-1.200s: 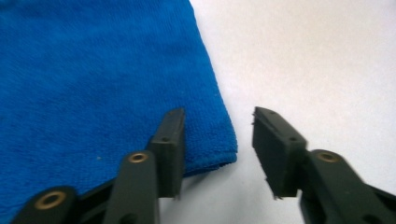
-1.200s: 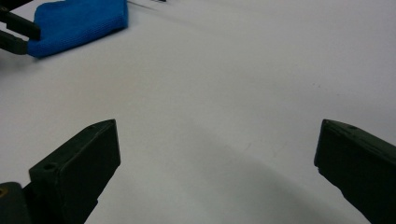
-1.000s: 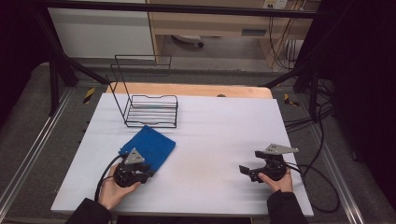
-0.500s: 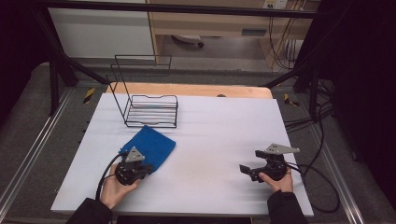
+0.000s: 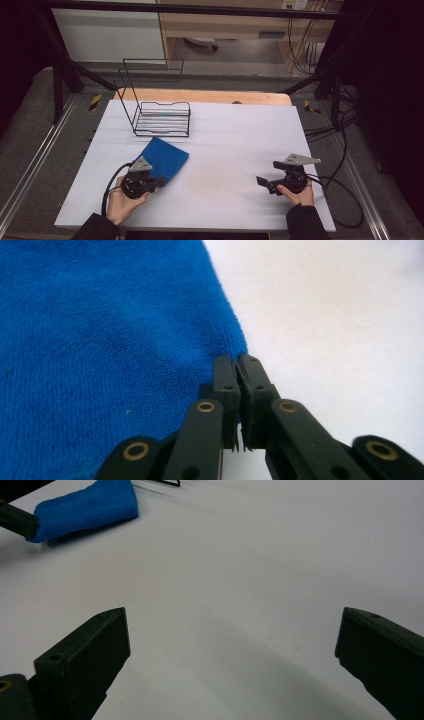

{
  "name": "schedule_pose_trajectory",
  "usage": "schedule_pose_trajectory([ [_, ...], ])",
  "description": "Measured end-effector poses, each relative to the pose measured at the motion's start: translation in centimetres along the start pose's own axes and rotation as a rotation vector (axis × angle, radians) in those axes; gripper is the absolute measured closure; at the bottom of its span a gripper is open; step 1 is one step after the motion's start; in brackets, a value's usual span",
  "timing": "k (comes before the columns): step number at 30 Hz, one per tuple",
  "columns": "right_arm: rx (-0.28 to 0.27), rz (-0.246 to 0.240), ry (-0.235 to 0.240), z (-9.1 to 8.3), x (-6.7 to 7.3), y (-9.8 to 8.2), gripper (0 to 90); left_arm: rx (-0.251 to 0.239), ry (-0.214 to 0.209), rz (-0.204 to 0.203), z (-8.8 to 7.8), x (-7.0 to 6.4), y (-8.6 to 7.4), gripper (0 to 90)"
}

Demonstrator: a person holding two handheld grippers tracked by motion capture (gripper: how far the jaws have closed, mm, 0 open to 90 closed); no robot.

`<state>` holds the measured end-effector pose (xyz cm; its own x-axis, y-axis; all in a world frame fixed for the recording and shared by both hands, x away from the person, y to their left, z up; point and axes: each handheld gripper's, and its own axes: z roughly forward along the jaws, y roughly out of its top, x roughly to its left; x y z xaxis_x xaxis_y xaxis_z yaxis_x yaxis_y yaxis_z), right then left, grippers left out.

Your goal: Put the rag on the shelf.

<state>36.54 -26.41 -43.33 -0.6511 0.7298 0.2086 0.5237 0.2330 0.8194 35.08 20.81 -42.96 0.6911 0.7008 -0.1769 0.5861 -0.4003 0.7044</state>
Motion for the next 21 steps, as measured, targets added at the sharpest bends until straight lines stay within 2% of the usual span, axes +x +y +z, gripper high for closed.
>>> schedule_pose_trajectory([
  [5,0.004,-0.004,0.000,0.1,0.0,0.0,1.8,-0.008,-0.061,0.003,0.3,-1.5,0.4,86.9],
  [13,0.009,-0.001,0.003,0.1,0.0,0.0,1.9,-0.016,-0.133,0.028,1.4,-4.4,1.1,86.7],
  [16,0.009,-0.001,0.004,0.1,0.0,0.0,2.0,-0.017,-0.128,0.056,1.9,-5.0,1.1,86.2],
  [19,0.008,-0.001,0.004,0.1,0.0,0.0,2.1,-0.021,-0.120,0.046,2.1,-4.8,1.0,83.7],
  [20,0.009,-0.001,0.003,0.1,0.0,0.0,2.1,-0.030,-0.118,0.042,2.0,-4.7,1.0,81.6],
  [21,0.008,0.000,0.002,0.1,0.1,0.0,2.1,-0.039,-0.115,0.038,1.8,-4.6,1.1,75.0],
])
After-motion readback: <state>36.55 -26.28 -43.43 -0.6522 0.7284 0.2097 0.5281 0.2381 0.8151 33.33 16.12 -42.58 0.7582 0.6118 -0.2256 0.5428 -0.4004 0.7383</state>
